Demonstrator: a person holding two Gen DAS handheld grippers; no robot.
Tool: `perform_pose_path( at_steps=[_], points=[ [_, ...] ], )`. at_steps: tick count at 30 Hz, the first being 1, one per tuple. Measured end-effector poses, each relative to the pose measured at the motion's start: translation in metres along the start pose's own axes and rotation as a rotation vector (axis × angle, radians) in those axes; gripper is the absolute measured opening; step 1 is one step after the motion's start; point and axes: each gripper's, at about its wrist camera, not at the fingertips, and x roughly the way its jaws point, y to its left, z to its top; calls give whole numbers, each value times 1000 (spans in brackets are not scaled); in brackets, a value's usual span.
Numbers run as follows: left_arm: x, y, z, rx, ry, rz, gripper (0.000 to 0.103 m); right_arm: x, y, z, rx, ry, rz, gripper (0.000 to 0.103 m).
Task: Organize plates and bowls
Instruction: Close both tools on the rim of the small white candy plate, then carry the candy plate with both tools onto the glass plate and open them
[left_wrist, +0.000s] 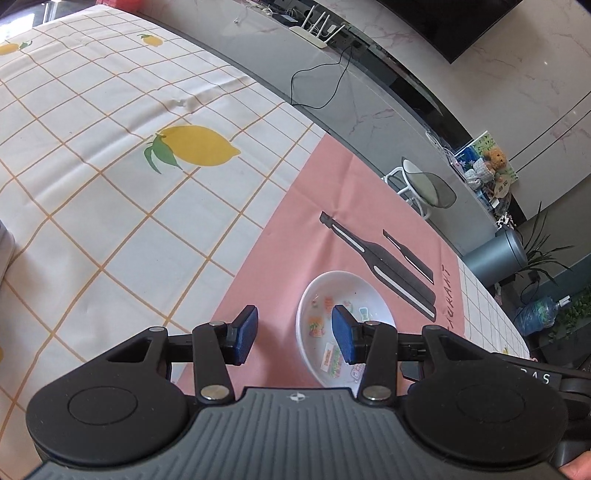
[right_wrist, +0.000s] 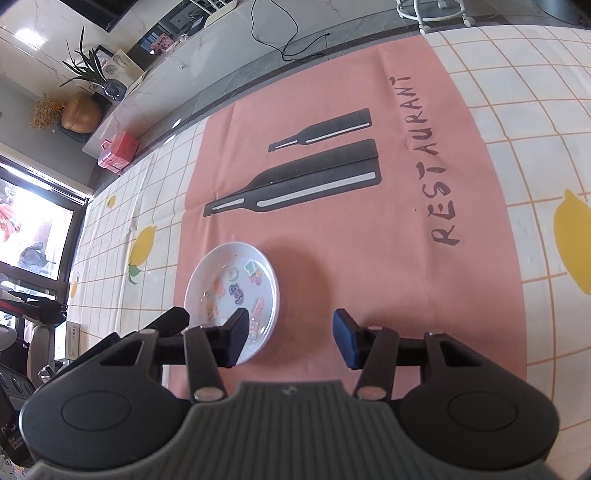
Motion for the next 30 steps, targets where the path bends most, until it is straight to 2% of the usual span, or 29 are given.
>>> perform_pose_path(
  at_steps=[2, 4, 6, 9, 11, 13, 22, 30],
  points=[
    [1, -1, 1, 4, -1, -3, 51, 5, 2, 0, 2, 8, 0, 49],
    [3, -3, 1, 10, 3, -9, 41, 7, 5, 0, -8, 3, 2, 46],
    [6, -6, 0, 18, 11, -12, 36, 11, 7, 0, -15, 6, 4, 39],
    [9, -9, -2, 33, 20, -10, 20, 15, 9, 0, -17, 12, 4, 25],
    [9, -10, -3, 45, 20, -6, 13, 18, 10, 0, -13, 18, 3, 12],
    [8, -10, -3, 48, 19, -3, 5, 19, 9, 0, 1, 19, 9, 7],
    [-14, -18, -7, 53, 3, -15, 4, -3, 13, -6, -1, -18, 29, 5],
    [-49, -38, -20, 74, -3, -34, 4, -48, 7, -24, 45, -65, 84, 5]
  ],
)
